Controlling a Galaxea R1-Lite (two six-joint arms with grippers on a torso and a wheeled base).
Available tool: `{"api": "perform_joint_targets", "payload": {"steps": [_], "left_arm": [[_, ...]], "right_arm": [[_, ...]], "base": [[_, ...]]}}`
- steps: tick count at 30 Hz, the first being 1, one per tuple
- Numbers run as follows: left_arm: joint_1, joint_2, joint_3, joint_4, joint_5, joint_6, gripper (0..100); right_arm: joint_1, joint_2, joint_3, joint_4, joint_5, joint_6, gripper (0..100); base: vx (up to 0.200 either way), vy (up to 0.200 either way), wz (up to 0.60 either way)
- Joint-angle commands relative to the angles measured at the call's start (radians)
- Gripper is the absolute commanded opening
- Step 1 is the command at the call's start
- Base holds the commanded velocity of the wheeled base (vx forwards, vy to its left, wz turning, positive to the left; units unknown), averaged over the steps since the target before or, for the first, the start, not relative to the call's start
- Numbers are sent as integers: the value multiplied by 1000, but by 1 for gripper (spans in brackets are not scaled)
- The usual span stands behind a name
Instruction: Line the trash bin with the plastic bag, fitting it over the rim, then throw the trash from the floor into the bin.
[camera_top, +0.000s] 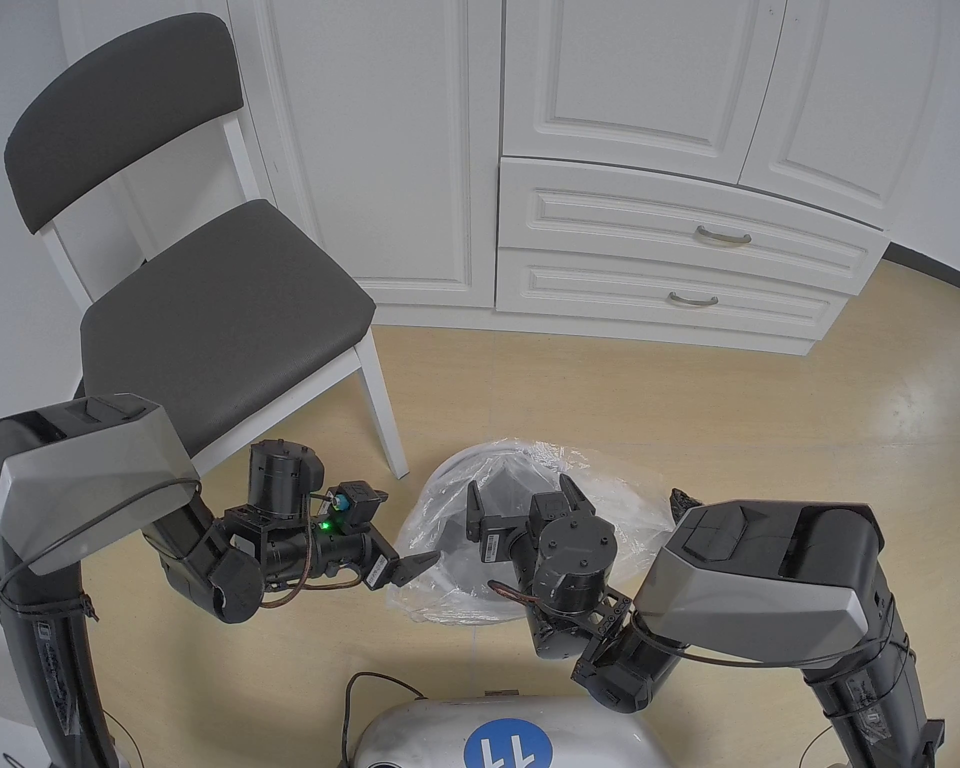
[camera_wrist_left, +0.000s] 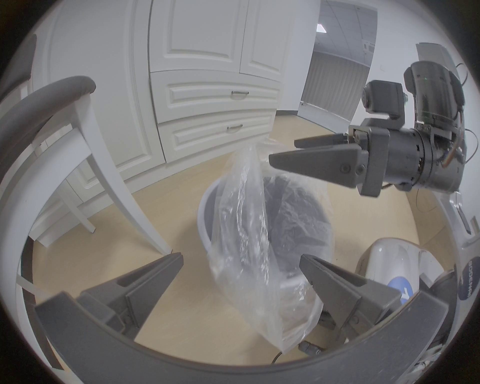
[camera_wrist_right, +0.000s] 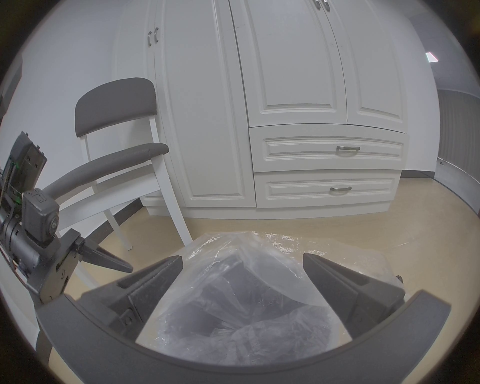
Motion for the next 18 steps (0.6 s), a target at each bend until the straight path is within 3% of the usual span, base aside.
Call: {"api": "perform_joint_targets", "payload": {"steps": [1, 2, 5, 18], "left_arm": [[-15, 22, -12, -8, 3, -9, 100], [-44, 67, -29, -110, 35, -87, 100], [-63, 93, -30, -179, 81, -110, 100], [-75, 124, -44, -261, 86, -142, 100]], "right_arm": [[-2, -15, 4, -18, -1, -2, 100], [-16, -45, 10, -18, -2, -5, 100], [-38, -85, 28, -18, -1, -5, 100], [-87, -236, 183, -18, 74, -43, 100]], "base": [[0, 0, 0], [0, 0, 0], [0, 0, 0], [0, 0, 0]]}}
